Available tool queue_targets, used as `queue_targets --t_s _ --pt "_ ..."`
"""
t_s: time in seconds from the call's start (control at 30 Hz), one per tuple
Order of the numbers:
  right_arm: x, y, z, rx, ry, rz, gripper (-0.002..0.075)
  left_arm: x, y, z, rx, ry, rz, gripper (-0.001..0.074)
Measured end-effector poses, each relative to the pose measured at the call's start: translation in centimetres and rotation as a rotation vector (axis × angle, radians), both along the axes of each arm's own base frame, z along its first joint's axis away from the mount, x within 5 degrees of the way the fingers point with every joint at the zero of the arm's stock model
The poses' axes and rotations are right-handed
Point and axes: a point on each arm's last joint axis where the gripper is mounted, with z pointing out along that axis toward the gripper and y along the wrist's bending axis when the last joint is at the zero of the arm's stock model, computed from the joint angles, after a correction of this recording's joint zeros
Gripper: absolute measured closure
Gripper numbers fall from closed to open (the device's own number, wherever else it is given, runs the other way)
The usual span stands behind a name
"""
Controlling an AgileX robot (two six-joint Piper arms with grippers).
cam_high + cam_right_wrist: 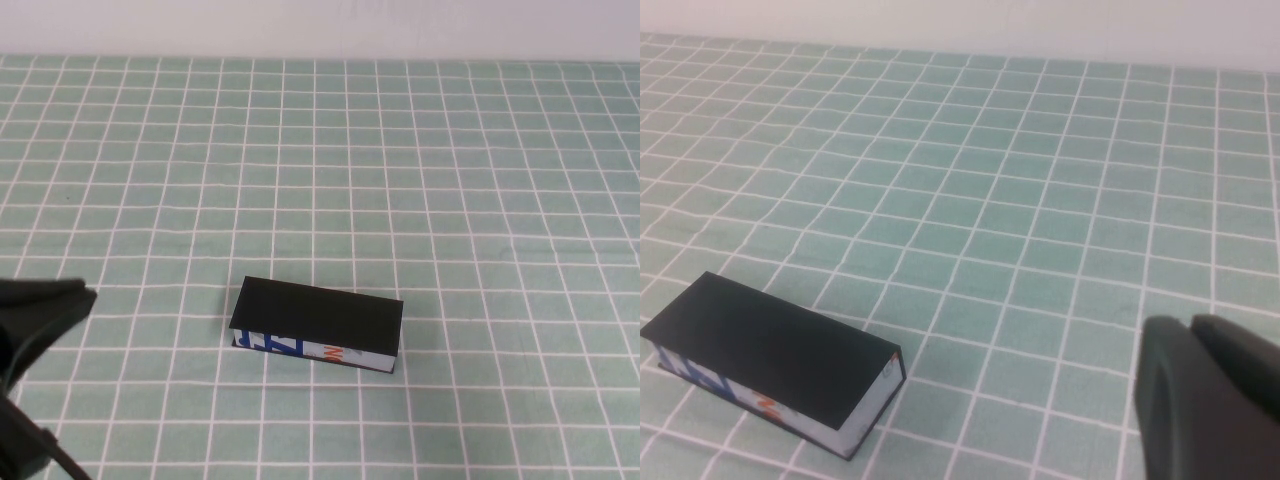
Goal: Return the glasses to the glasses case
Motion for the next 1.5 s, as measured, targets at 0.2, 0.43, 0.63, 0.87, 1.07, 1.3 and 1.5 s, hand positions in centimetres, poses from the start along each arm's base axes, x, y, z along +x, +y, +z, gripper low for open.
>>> queue_targets --t_s 0.2,0.43,0.63,0.87,1.07,1.3,1.5 --pt "0.0 0.0 0.0 0.0 0.0 0.0 0.0737 0.7 -0.1 0.3 -0.021 -0.087 0.019 0.0737" --pt "0.0 0.0 0.0 0.0 0.0 0.0 0.0737 1.1 1.3 -1.6 -0.145 -0.148 0.189 0.0738" --pt "0.0 0.0 0.0 0.0 0.0 0.0 0.0737 -1.0 3.9 -4.1 -0.247 -0.201 0.347 0.0737" --pt "0.0 0.0 0.0 0.0 0.0 0.0 0.0737 -3.1 5.8 -8.5 -0.251 -0.235 0.487 0.0737" --pt "0.0 0.0 0.0 0.0 0.0 0.0 0.0737 -4.0 6.6 -11.9 -0.258 -0.244 0.58 0.0737" --pt "0.0 0.0 0.0 0.0 0.0 0.0 0.0737 -4.1 6.5 -15.4 -0.272 -0.265 0.584 0.0737" --pt "0.0 0.0 0.0 0.0 0.0 0.0 0.0738 -4.3 6.6 -16.5 -0.255 -0.225 0.596 0.0737"
